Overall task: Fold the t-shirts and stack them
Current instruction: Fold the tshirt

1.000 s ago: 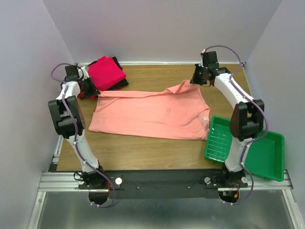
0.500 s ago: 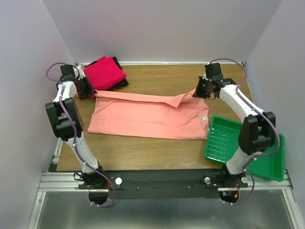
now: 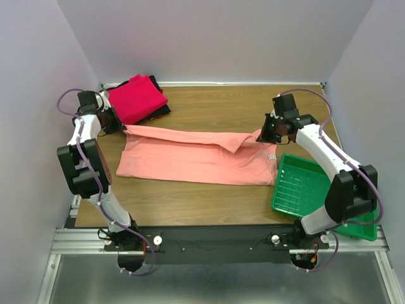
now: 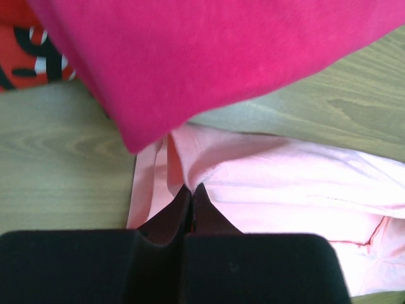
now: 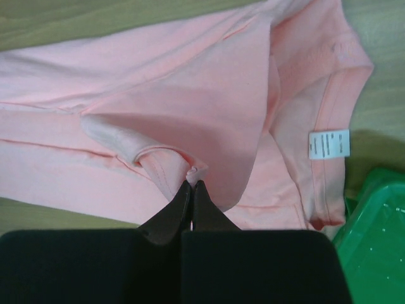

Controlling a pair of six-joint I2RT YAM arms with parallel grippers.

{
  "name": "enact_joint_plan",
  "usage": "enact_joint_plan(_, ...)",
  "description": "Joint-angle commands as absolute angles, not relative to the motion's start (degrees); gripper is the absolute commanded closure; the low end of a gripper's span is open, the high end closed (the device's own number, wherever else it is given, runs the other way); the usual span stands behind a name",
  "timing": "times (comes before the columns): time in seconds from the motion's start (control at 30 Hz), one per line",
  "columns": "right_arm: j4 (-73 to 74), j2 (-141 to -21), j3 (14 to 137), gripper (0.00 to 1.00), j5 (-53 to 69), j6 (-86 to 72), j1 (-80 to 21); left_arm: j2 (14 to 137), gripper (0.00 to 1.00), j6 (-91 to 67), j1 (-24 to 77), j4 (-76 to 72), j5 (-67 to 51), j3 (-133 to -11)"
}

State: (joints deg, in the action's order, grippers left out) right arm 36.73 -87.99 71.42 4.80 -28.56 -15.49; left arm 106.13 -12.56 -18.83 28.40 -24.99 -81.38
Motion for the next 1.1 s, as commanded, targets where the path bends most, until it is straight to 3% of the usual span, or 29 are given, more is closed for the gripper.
enact_joint_plan(0.0,39.7,-84.9,68.9,1.00,4.8,-30.7,-16.5,101.9,1.00,-14.8,-19.6,27.9,-21.4,-78.2)
enact_joint_plan(0.6,41.7,-80.8,59.9,1.00,4.2,-33.4,-19.7,95.8,1.00,-17.8,-20.4,29.7,-12.0,-67.9)
enact_joint_plan(0.63,41.8,-80.7,59.5,0.98,4.2,-33.4,-19.8,95.8,0.92,-17.8,-20.5,29.8,-11.4,-67.6)
enact_joint_plan(0.7,42.4,-80.4,59.0,0.63,3.7,-33.3,-19.9,95.5,0.57,-17.8,-20.6,29.8,-9.6,-66.6)
enact_joint_plan(0.73,42.5,-80.0,59.3,0.49,3.3,-33.2,-20.2,94.9,0.09,-17.8,-20.6,29.7,-9.1,-66.4)
enact_joint_plan(0.8,43.2,-79.7,61.5,0.30,1.8,-31.9,-20.7,94.3,0.05,-17.4,-20.6,29.7,-8.1,-66.8)
enact_joint_plan(0.83,43.3,-79.7,62.6,0.29,1.6,-31.0,-21.9,93.7,0.05,-17.3,-20.6,29.6,-7.8,-67.1)
enact_joint_plan(1.07,40.6,-87.2,68.6,0.33,4.4,-23.5,-27.9,90.6,0.05,-16.7,-15.7,26.6,-7.2,-70.2)
